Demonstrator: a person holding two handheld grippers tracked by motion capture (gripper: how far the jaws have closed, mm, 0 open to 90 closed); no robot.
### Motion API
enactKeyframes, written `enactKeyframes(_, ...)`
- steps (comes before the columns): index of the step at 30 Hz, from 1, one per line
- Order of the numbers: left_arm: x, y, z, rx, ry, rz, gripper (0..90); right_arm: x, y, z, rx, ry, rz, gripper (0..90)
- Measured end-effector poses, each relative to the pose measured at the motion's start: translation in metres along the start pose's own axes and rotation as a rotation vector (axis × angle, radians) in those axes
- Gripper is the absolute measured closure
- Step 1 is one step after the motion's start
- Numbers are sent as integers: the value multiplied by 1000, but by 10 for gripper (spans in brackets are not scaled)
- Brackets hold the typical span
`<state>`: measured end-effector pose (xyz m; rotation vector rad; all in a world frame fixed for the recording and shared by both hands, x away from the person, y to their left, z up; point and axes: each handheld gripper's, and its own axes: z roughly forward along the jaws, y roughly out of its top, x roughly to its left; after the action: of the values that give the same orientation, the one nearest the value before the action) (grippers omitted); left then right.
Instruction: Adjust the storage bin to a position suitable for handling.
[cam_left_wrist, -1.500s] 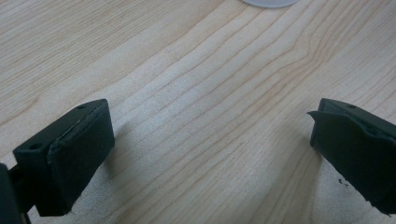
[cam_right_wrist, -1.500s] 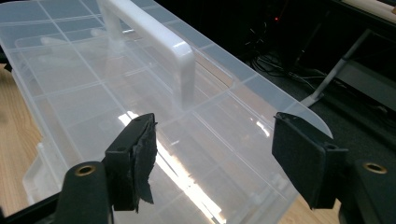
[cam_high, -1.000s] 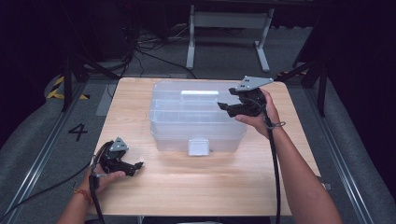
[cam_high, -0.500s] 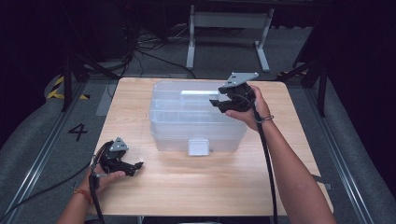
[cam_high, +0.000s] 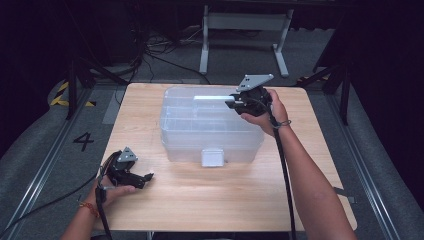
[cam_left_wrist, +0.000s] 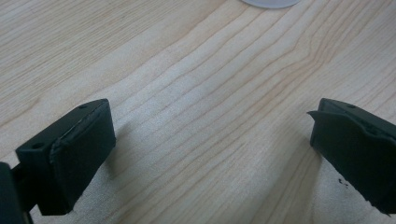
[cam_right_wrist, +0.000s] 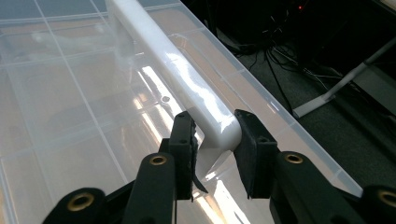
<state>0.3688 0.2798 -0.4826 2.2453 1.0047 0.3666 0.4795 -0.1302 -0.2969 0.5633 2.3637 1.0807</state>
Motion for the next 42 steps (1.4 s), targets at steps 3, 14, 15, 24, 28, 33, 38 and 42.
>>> enactKeyframes(3, 2, -1, -2, -23, 8, -9, 66, -1, 1, 0, 8, 1, -4, 709)
enactKeyframes(14, 2, 2, -10, -39, 16, 9, 328, -11, 8, 2, 17, 16, 11, 713)
enactKeyframes(15, 2, 3, -11, -44, 12, 7, 338, -12, 9, 2, 18, 14, 15, 712)
enactKeyframes(24, -2, 27, -37, -160, 30, 29, 513, -20, 14, 3, 27, 28, 34, 712)
enactKeyframes(28, -6, 42, -45, -211, -11, 46, 615, -23, 18, 4, 40, 36, 39, 711)
enactKeyframes(33, -10, 60, -49, -266, -14, 61, 735, -27, 20, 4, 41, 41, 50, 711)
enactKeyframes(38, -18, 72, -44, -279, -9, 88, 835, -29, 21, 5, 38, 43, 57, 710)
enactKeyframes(42, -21, 78, -40, -306, -13, 86, 880, -30, 21, 5, 33, 45, 63, 710)
